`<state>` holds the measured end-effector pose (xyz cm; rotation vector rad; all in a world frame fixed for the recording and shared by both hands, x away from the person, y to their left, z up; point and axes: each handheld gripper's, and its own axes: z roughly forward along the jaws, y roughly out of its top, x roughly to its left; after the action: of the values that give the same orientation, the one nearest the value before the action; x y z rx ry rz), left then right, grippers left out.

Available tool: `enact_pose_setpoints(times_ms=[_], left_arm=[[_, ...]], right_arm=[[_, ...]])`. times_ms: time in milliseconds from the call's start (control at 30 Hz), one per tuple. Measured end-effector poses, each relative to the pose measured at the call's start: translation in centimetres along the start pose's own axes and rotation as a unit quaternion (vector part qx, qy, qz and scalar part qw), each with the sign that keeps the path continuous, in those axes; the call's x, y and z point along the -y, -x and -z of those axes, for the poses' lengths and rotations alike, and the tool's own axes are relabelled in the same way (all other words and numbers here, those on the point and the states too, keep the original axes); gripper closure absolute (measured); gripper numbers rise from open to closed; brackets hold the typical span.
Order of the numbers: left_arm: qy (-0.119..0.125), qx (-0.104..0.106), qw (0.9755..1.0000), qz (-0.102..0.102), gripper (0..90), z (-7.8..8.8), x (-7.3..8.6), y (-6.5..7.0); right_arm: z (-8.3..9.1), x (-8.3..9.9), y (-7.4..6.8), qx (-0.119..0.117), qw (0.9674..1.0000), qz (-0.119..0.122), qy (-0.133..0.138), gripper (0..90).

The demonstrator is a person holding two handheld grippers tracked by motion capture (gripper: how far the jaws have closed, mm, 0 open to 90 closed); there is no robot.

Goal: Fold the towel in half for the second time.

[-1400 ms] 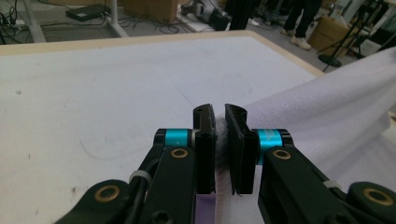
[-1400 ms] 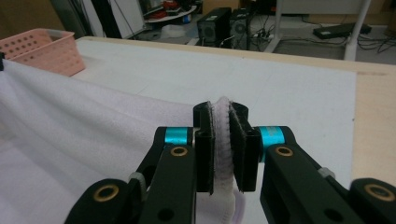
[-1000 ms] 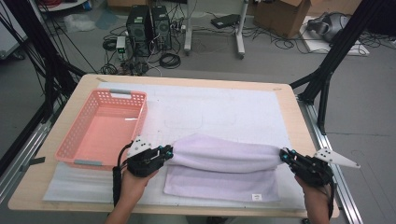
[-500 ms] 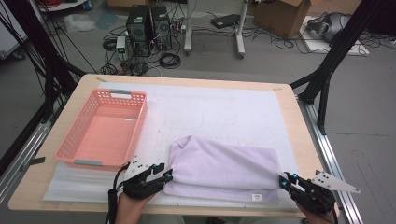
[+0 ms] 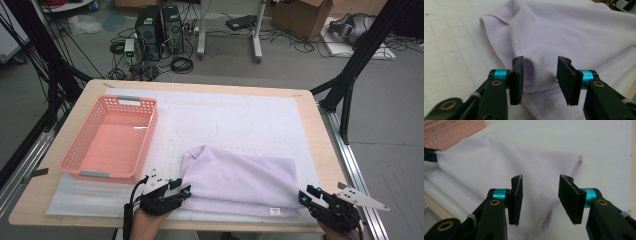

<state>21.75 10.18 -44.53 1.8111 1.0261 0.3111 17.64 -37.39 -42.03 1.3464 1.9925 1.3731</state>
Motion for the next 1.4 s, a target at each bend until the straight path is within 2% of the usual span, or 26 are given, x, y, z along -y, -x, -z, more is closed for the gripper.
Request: enact_pose_setpoints(times_ms=[33,67,133,200,267,367,467,533,633,700,767,900,967,1033,1100,1167,1400], left_arm=[[-0.006,0.0,1.0,-0.005,63.1,-0.2,0.1,0.2],[-0.011,-0.003,0.9999,-0.013,71.8,-0.3,0.1,0.4],[-0.011,-0.005,0.9998,-0.016,85.7,-0.2,0.2,0.6],[-0.003,-0.002,0.9999,-0.011,87.0,0.3,0.2,0.4],[0.006,0.0,1.0,-0.004,87.2,0.9,0.3,0.3],[0.018,0.014,0.9997,0.004,87.3,2.1,0.6,0.2],[0.021,0.03,0.9993,0.002,87.2,3.3,1.1,0.5],[0.016,0.038,0.9992,0.002,87.0,3.9,1.7,0.8],[-0.006,0.045,0.9989,-0.003,85.4,4.3,2.7,1.2],[-0.004,0.045,0.999,0.003,78.2,4.4,2.7,1.1],[0.01,0.046,0.9987,0.02,61.9,4.5,2.2,0.8],[0.04,0.039,0.9983,0.019,61.0,4.7,0.8,0.0],[0.053,0.028,0.998,0.02,65.2,4.4,0.2,-0.5],[0.051,0.014,0.9984,0.019,74.5,4.1,-0.2,-0.8],[0.052,0.009,0.9984,0.02,78.7,3.5,-0.5,-1.0],[0.049,0.003,0.9986,0.021,78.7,3.0,-0.7,-1.2],[0.035,-0.006,0.9992,0.02,75.5,1.4,-1.5,-2.0]], right_arm=[[-0.5,0.1,-0.2,0.001,0.9999,0.003,-0.015,53.6],[-1.1,0.2,-0.3,0.004,0.9996,0.006,-0.027,54.3],[-1.9,0.3,-0.5,0.008,0.9987,0.013,-0.049,65.6],[-2.2,0.4,-0.3,0.006,0.9979,0.018,-0.062,80.9],[-1.9,0.5,-0.3,0.005,0.9973,0.026,-0.068,85.2],[-1.3,0.4,-0.3,0.001,0.9978,0.023,-0.062,85.4],[-0.6,0.4,-0.4,-0.005,0.998,0.026,-0.058,85.1],[-0.2,0.5,-0.4,-0.01,0.9974,0.027,-0.066,84.6],[0.2,0.8,-0.5,-0.015,0.9961,0.029,-0.082,84.4],[0.4,1.0,-0.6,-0.017,0.9949,0.034,-0.093,80.0],[0.7,1.0,-0.6,-0.012,0.9957,0.034,-0.085,71.3],[1.3,0.6,-0.3,-0.007,0.9986,0.025,-0.045,68.1],[1.3,0.4,-0.3,-0.001,0.9992,0.024,-0.031,67.3],[1.1,0.4,-0.2,0.001,0.9993,0.027,-0.027,66.2],[0.9,0.3,-0.3,0.001,0.9992,0.028,-0.028,65.3],[0.6,0.1,-0.3,0.0,0.999,0.035,-0.029,65.1],[-0.4,-0.5,0.1,0.004,0.9989,0.037,-0.03,64.5]])
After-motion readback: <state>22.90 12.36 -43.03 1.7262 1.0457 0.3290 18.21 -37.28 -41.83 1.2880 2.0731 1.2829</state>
